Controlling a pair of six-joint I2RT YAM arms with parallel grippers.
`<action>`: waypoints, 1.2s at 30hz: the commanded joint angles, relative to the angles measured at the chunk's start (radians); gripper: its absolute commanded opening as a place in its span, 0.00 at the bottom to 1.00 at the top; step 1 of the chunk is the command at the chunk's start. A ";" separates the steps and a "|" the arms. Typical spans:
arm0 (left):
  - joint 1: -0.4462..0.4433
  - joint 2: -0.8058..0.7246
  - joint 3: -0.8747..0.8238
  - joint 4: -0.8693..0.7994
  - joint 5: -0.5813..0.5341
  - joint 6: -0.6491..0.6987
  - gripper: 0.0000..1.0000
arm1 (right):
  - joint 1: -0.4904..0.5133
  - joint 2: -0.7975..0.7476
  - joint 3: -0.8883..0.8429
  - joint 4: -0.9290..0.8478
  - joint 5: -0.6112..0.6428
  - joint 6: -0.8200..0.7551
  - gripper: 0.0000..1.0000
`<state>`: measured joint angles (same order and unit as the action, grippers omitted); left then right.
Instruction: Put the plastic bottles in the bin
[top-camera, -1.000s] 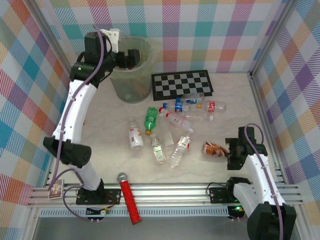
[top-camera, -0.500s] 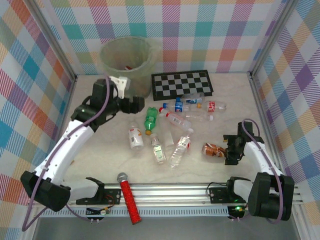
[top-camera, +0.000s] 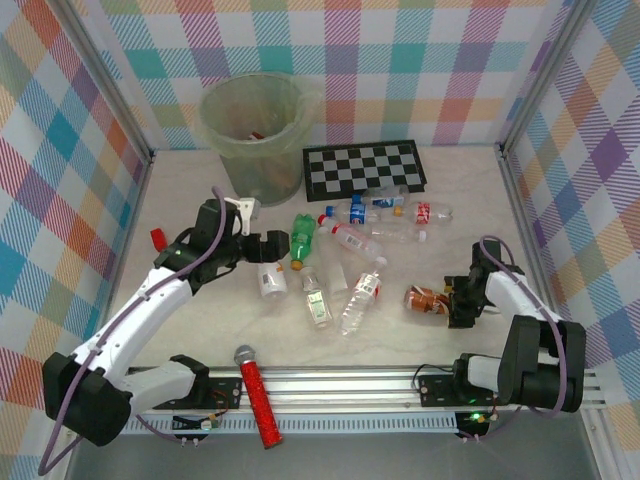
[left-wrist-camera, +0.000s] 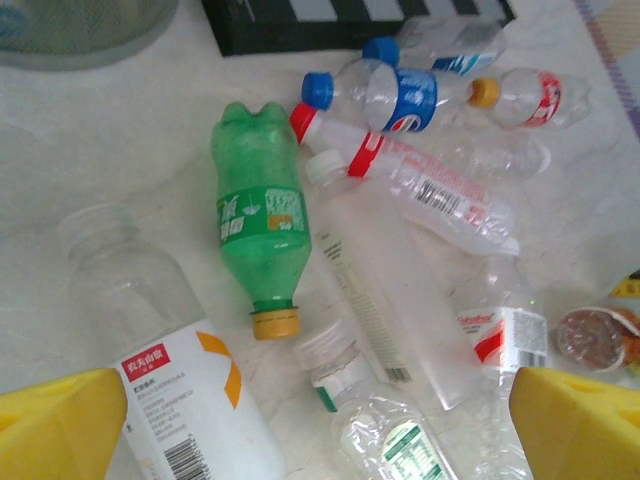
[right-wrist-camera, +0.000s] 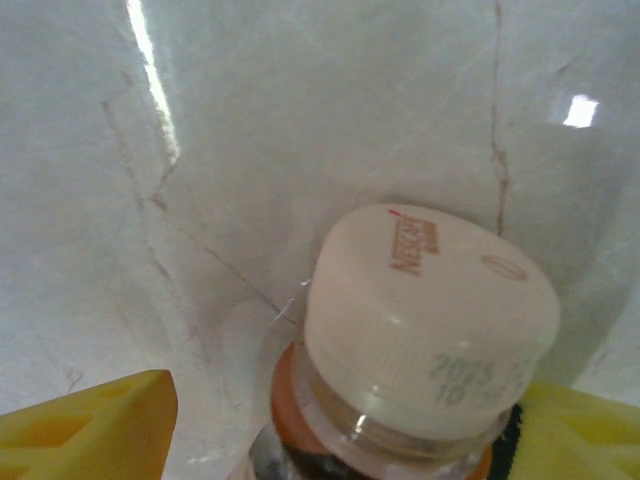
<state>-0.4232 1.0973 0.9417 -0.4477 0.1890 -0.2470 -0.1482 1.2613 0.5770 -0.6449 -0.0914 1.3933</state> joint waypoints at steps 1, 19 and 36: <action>-0.008 -0.032 -0.017 0.039 -0.014 -0.014 0.98 | -0.010 0.043 0.021 0.032 0.013 -0.018 0.70; -0.008 -0.024 -0.015 0.052 0.034 -0.033 1.00 | -0.008 -0.030 0.105 -0.043 0.054 -0.129 0.36; -0.132 0.098 0.021 0.256 0.278 -0.110 1.00 | 0.383 -0.140 0.337 0.256 -0.078 -0.581 0.21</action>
<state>-0.5068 1.1706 0.9115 -0.1841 0.4263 -0.3962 0.1673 1.0992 0.8555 -0.5106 -0.1055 0.9447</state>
